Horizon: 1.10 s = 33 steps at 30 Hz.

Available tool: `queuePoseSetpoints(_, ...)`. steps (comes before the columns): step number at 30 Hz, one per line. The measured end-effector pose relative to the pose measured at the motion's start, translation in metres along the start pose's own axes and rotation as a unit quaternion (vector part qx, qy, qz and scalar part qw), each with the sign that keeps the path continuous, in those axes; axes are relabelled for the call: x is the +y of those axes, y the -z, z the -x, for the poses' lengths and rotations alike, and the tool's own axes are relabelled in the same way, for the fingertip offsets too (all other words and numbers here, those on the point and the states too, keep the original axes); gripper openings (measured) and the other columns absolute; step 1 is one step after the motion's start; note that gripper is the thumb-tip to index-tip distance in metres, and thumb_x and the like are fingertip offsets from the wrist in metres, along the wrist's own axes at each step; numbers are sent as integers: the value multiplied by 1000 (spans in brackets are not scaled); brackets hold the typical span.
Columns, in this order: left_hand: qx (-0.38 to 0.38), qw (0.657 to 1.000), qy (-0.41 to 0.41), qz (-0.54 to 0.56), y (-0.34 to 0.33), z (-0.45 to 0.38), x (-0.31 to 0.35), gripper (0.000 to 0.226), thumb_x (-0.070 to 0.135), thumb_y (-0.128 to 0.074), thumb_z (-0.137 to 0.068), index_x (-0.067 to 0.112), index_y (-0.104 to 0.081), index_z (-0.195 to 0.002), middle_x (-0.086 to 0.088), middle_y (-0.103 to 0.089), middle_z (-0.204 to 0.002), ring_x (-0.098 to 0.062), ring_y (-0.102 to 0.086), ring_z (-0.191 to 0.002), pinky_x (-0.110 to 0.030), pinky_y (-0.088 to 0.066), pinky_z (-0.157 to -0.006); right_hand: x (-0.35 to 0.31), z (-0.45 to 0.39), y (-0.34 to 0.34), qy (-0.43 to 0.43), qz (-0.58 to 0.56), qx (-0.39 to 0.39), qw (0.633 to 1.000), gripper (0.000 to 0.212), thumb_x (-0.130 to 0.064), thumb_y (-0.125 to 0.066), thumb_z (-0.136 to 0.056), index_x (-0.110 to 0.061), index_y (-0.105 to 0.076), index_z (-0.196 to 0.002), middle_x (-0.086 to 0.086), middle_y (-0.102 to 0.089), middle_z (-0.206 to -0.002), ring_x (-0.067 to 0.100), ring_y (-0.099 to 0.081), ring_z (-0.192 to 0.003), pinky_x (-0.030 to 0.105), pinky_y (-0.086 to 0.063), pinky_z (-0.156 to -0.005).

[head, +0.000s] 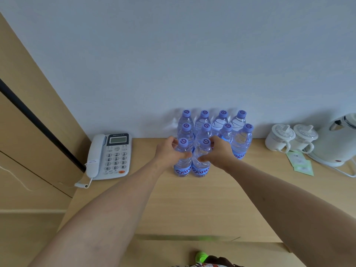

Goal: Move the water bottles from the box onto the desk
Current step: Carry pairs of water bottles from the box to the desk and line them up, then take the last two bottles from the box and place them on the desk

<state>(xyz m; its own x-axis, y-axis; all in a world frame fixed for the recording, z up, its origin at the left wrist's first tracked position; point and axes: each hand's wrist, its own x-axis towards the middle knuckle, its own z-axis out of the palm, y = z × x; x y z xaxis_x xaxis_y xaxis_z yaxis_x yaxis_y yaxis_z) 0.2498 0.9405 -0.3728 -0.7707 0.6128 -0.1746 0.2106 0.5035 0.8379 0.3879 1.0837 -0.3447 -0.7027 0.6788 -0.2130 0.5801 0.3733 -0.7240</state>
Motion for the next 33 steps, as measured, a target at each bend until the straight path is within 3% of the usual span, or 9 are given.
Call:
queuePoseSetpoints(4, 0, 1000, -2, 5, 2, 6, 5, 60, 45, -90, -65, 27, -58, -111, 15, -59, -103, -4, -57, -90, -19, -42, -67, 2, 8, 1, 14, 19, 7, 1000, 74, -22, -91, -68, -16, -53, -131, -1, -57, -115, 23, -57, -109, 42, -54, -89)
queuePoseSetpoints(7, 38, 999, -19, -18, 8, 9, 15, 65, 49, -81, -73, 29, -54, -129, 8, -55, -119, -13, -55, -105, -25, -40, -83, 4, 18, 10, 7, 30, 26, 999, 83, -29, -90, -70, -19, -48, -141, 2, -58, -123, 24, -56, -117, 42, -52, -93)
queuePoseSetpoints(10, 75, 988, -96, -94, 14, 10, 37, 67, 48, -77, -78, 23, -55, -137, -5, -56, -134, -23, -52, -124, -30, -41, -96, 1, 31, 25, 2, 52, 63, 997, 86, -37, -89, -70, -21, -49, -144, 6, -58, -137, 27, -53, -127, 40, -47, -100)
queuePoseSetpoints(14, 60, 965, -199, -157, 0, 24, 78, 67, 45, -78, -79, 18, -57, -137, -7, -58, -135, -29, -50, -127, -38, -41, -106, 7, 57, 54, -1, 75, 99, 992, 76, -39, -86, -70, -23, -55, -138, 8, -63, -127, 31, -56, -121, 33, -42, -86)
queuePoseSetpoints(17, 27, 947, -253, -194, -29, 40, 113, 67, 44, -77, -81, 16, -55, -138, -8, -55, -139, -32, -45, -131, -42, -37, -109, 24, 83, 89, -17, 110, 137, 984, 82, -45, -82, -73, -27, -48, -145, 11, -59, -134, 32, -51, -127, 36, -41, -96)
queuePoseSetpoints(24, -40, 912, -338, -228, -151, 109, 207, 73, 51, -74, -81, 18, -51, -142, -8, -51, -145, -30, -42, -136, -40, -35, -111, 113, 183, 193, -87, 119, 221, 964, 86, -48, -79, -78, -27, -38, -151, 7, -50, -145, 31, -40, -136, 44, -40, -107)
queuePoseSetpoints(33, -191, 859, -439, -181, -398, 283, 334, 78, 52, -69, -84, 24, -39, -150, -2, -42, -153, -26, -30, -143, -40, -32, -113, 284, 381, 348, -224, 154, 337, 901, 86, -55, -70, -85, -31, -28, -156, 2, -41, -154, 30, -33, -142, 43, -34, -110)
